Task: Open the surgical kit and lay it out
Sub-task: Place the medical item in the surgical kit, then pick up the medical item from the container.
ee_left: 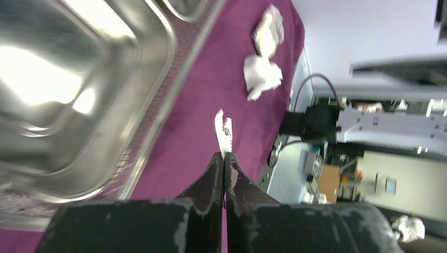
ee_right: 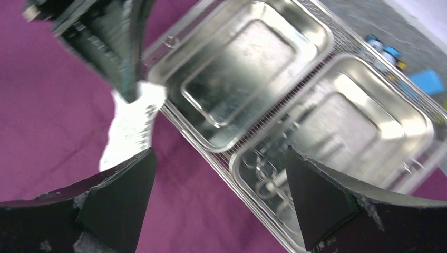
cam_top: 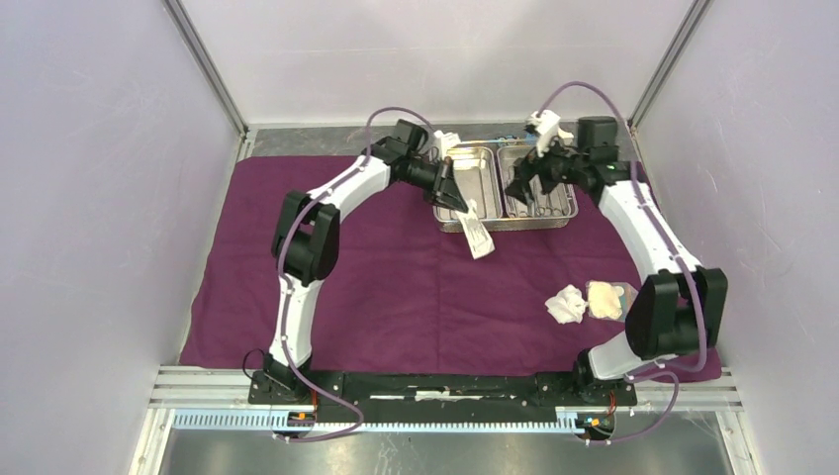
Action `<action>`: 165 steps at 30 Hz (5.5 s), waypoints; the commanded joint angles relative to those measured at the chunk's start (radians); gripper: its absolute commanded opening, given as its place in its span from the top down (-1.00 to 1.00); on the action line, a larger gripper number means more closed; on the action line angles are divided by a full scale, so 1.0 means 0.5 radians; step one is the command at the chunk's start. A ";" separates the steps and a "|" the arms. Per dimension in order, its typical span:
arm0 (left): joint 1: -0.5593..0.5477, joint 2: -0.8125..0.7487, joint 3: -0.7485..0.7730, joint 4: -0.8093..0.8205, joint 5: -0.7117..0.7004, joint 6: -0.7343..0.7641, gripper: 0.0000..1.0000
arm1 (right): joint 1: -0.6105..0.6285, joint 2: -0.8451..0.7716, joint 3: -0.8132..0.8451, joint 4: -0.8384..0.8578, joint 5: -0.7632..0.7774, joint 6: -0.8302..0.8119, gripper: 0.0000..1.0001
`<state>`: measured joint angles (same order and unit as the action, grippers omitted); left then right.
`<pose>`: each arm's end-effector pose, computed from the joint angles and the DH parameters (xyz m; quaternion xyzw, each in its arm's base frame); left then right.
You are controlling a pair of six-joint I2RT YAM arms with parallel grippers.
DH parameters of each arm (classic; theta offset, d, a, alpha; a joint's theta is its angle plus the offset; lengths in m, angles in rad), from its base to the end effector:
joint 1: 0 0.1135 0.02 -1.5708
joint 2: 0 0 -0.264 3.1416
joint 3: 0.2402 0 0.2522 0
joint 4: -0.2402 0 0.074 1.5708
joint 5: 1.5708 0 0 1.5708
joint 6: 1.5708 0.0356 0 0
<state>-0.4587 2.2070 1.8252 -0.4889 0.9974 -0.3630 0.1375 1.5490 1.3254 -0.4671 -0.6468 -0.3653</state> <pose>0.4231 -0.2423 0.2189 0.2033 0.8162 -0.5322 0.0967 0.3391 0.0686 0.3164 -0.3445 0.7972 0.2397 0.4340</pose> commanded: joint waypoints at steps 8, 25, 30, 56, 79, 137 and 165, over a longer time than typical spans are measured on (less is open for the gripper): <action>-0.575 0.053 0.096 -0.050 0.269 0.232 0.95 | -0.385 -0.295 -0.409 0.191 -0.011 0.000 -0.96; -0.785 0.530 0.333 0.264 0.179 -0.055 0.95 | -0.825 -0.408 -0.751 0.459 -0.206 0.098 -0.96; -0.784 0.624 0.423 0.097 0.111 0.067 0.95 | -0.847 -0.419 -0.779 0.474 -0.234 0.104 -0.96; -0.785 0.755 0.473 -0.091 -0.006 0.216 0.61 | -0.863 -0.352 -0.810 0.436 -0.288 0.065 -0.96; -0.782 0.279 0.591 -0.492 -0.580 0.663 -0.79 | -0.863 -0.403 -0.796 0.417 -0.274 0.034 -0.96; 0.146 -0.922 -0.524 -0.142 -1.198 0.673 -1.00 | -0.079 1.027 0.299 0.419 0.963 0.280 0.01; 0.150 -0.935 -0.535 -0.129 -1.256 0.718 -1.00 | -0.082 0.965 0.437 0.409 0.918 0.264 0.70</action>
<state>-0.3882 1.7664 1.5478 -0.5804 0.3920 0.0093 0.0948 2.0750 1.4940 -0.2852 -0.1745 -0.2321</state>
